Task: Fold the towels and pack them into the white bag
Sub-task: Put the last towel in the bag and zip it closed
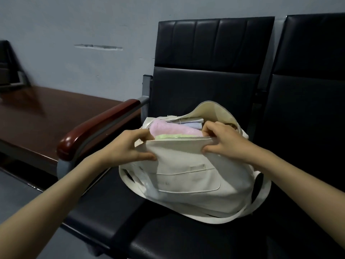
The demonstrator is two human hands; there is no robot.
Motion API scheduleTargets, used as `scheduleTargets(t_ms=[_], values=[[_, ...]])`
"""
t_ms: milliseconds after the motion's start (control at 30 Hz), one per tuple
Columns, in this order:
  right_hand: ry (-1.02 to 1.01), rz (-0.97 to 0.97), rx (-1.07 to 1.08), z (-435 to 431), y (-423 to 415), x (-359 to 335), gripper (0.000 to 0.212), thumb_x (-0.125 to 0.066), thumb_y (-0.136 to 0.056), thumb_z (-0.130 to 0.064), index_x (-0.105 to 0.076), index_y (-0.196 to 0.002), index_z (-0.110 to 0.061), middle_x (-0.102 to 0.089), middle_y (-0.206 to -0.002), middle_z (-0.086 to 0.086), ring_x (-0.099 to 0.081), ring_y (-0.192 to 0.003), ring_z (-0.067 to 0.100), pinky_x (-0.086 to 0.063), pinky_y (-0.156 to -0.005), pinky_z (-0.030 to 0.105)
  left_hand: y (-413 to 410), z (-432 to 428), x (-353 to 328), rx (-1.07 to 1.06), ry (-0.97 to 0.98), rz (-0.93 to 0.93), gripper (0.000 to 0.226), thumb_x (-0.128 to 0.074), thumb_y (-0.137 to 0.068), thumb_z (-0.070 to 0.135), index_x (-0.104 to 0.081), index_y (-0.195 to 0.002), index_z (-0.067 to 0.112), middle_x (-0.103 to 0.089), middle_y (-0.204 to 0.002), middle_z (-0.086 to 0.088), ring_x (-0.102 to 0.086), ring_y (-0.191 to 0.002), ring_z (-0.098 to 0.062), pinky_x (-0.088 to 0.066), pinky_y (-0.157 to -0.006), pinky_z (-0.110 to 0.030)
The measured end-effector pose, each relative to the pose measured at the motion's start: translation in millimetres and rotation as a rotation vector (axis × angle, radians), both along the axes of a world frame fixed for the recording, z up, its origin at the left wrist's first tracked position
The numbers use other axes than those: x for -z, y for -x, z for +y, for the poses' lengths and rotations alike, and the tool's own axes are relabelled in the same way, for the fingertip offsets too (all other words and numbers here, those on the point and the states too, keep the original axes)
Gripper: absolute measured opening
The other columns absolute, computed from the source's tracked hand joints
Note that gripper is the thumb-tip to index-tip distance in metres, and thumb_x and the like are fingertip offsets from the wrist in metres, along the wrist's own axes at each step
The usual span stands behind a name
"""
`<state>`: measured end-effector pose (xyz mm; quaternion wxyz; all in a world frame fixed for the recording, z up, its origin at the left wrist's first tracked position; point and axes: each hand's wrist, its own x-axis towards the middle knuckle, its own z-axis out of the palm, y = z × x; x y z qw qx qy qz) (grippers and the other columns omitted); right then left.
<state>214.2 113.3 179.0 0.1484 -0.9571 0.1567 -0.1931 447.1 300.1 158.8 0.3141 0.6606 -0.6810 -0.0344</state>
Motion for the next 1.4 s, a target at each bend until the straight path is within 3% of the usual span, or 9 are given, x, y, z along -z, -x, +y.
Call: scheduleTargets(t_ms=[167, 333, 433, 567, 700, 900, 1033, 1200, 1400], values=[[0.005, -0.109, -0.062, -1.6, -2.7, -4.1, 0.03, -0.08, -0.075, -0.013, -0.05, -0.079, -0.018, -0.048, -0.076, -0.016, -0.046, -0.074, 0.001, -0.036, -0.069, 0.012, -14.1, -7.5, -5.9, -0.02, -0.128, -0.097, 0.047, -0.057, -0.072, 0.073, -0.06, -0.077, 0.026, -0.058, -0.076, 0.005, -0.053, -0.077, -0.012, -0.04, -0.066, -0.018], [0.0, -0.209, -0.134, 3.8, 6.7, 0.7, 0.029, -0.081, -0.074, -0.008, -0.053, -0.077, -0.016, -0.051, -0.075, -0.013, -0.047, -0.074, 0.0, -0.036, -0.068, 0.011, -31.8, -7.5, 2.7, -0.116, -0.426, -0.094, 0.066, -0.03, -0.069, 0.089, -0.059, -0.08, 0.03, -0.056, -0.094, 0.007, -0.041, -0.102, -0.011, -0.03, -0.096, -0.03], [-0.066, -0.231, -0.095, 4.9, 11.6, -0.2, 0.025, -0.081, -0.074, -0.01, -0.057, -0.079, -0.014, -0.057, -0.078, -0.005, -0.049, -0.076, 0.008, -0.038, -0.068, 0.014, -41.8, 2.3, -7.2, -0.144, -0.262, -0.178, 0.066, -0.035, -0.057, 0.097, -0.059, -0.083, 0.042, -0.056, -0.091, 0.011, -0.04, -0.098, 0.0, -0.028, -0.093, -0.02], [-0.08, -0.248, -0.027, 0.0, 12.8, -9.8, 0.018, -0.079, -0.077, -0.012, -0.061, -0.082, -0.012, -0.061, -0.081, -0.001, -0.054, -0.078, 0.014, -0.041, -0.068, 0.016, -35.0, 14.1, -29.9, -0.172, 0.043, -0.239, 0.04, -0.054, -0.066, 0.081, -0.056, -0.072, 0.042, -0.05, -0.077, 0.018, -0.039, -0.094, 0.012, -0.023, -0.091, -0.008], [-0.105, -0.299, 0.065, -7.5, 17.6, -11.9, 0.018, -0.078, -0.077, -0.016, -0.061, -0.079, -0.014, -0.057, -0.076, -0.007, -0.048, -0.067, 0.006, -0.037, -0.063, 0.012, -18.3, -2.3, -30.4, -0.229, 0.103, -0.06, 0.023, -0.077, -0.077, 0.03, -0.062, -0.08, 0.012, -0.053, -0.079, 0.008, -0.045, -0.085, 0.003, -0.038, -0.074, -0.024], [-0.221, -0.128, 0.146, -19.4, 15.9, -8.3, 0.018, -0.077, -0.079, -0.031, -0.065, -0.08, -0.019, -0.062, -0.078, -0.007, -0.05, -0.065, 0.0, -0.04, -0.063, 0.017, -13.7, -15.0, -28.0, -0.109, -0.113, 0.232, 0.045, -0.069, -0.064, 0.064, -0.067, -0.086, 0.024, -0.064, -0.082, 0.007, -0.06, -0.078, -0.009, -0.047, -0.073, -0.026], [-0.277, 0.014, 0.085, -18.6, 27.8, -27.5, 0.009, -0.074, -0.082, -0.033, -0.071, -0.085, -0.025, -0.068, -0.081, -0.009, -0.06, -0.073, -0.001, -0.046, -0.069, 0.016, -4.6, -14.1, -32.2, -0.113, 0.006, 0.277, 0.028, -0.074, -0.074, 0.047, -0.074, -0.083, 0.021, -0.069, -0.083, 0.001, -0.063, -0.082, -0.017, -0.051, -0.076, -0.035], [-0.057, -0.379, 0.194, -28.1, 14.6, -32.9, 0.01, -0.077, -0.08, -0.025, -0.068, -0.08, -0.028, -0.061, -0.079, -0.014, -0.056, -0.073, 0.0, -0.042, -0.069, 0.01, 0.2, -45.8, -33.3, -0.358, 0.356, 0.195, 0.019, -0.075, -0.079, 0.034, -0.071, -0.086, 0.017, -0.065, -0.088, 0.001, -0.059, -0.084, -0.013, -0.05, -0.076, -0.03], [0.035, -0.027, 0.363, -54.7, -0.4, 7.0, 0.015, -0.072, -0.078, -0.037, -0.07, -0.084, -0.024, -0.064, -0.086, -0.011, -0.059, -0.089, 0.013, -0.049, -0.08, 0.036, 10.0, -96.4, -2.0, -0.634, 0.036, -0.227, 0.023, -0.058, -0.09, 0.039, -0.067, -0.101, 0.021, -0.061, -0.109, 0.001, -0.051, -0.109, -0.022, -0.029, -0.095, -0.037]])
